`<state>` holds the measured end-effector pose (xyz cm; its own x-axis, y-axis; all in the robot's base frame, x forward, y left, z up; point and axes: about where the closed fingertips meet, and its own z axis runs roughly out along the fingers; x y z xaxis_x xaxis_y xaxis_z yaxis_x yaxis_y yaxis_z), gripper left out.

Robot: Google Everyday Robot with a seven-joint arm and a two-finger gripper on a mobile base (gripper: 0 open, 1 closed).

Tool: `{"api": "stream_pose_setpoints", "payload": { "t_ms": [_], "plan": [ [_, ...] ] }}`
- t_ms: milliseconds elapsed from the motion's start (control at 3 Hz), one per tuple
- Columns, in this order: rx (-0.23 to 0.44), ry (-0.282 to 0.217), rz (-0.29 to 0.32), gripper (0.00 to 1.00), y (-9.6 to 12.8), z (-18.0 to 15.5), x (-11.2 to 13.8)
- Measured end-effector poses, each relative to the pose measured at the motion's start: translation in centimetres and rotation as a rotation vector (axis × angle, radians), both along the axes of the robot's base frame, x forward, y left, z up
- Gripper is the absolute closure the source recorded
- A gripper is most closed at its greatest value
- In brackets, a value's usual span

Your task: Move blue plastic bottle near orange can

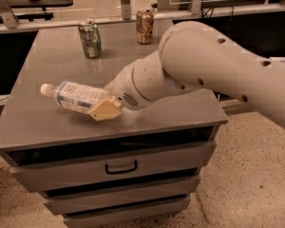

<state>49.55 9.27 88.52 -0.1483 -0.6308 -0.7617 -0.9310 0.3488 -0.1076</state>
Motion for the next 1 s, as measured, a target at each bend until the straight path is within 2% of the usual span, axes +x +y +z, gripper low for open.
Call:
{"api": "stream_pose_setpoints", "payload": {
  "t_ms": [333,667,1000],
  "plan": [
    [0.021,-0.043,-0.125,1.0,-7.1,2.0,1.3],
    [0.033,-0.118,-0.25,1.0,-14.4,5.2,2.9],
    [0.037,-0.123,-0.264,1.0,-14.6,5.1,3.2]
  ]
}}
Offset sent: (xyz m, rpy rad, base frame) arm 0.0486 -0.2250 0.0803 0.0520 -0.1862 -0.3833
